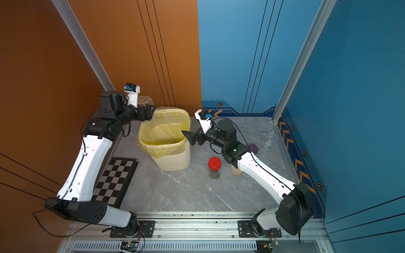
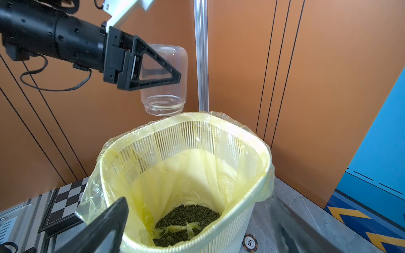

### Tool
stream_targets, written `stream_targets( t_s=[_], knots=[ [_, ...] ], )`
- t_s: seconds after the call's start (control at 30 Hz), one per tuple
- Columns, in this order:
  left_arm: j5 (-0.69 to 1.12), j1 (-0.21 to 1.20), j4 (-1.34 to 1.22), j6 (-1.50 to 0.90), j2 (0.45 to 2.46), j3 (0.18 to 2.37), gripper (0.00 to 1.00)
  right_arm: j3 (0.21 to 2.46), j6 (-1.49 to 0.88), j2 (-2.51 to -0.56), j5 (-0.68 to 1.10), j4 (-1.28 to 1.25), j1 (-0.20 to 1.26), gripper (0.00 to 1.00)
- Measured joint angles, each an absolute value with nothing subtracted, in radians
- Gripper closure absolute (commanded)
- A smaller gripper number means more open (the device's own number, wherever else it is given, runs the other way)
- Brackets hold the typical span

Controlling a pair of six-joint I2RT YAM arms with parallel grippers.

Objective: Empty moldy tea leaves from jars
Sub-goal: Pour the moldy tea leaves from the jar into the trash bin, then place the jar at the center of the board.

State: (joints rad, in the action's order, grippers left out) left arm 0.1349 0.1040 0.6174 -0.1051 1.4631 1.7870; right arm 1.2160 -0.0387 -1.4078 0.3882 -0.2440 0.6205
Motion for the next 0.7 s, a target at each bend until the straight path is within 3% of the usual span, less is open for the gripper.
stream_targets(
  t_s=[0.23,0.7],
  knots=[
    [0.355,0.157,0.59,-0.45,1.462,1.767,0.42,1.216,-0.042,-1.408,0.389,-0.246,0.63,0.0],
    [0.52,0.086,0.458,-0.923,1.431,1.662,0.41,1.468,-0.012,-1.613,0.407,-0.322,0.725,0.0]
  ],
)
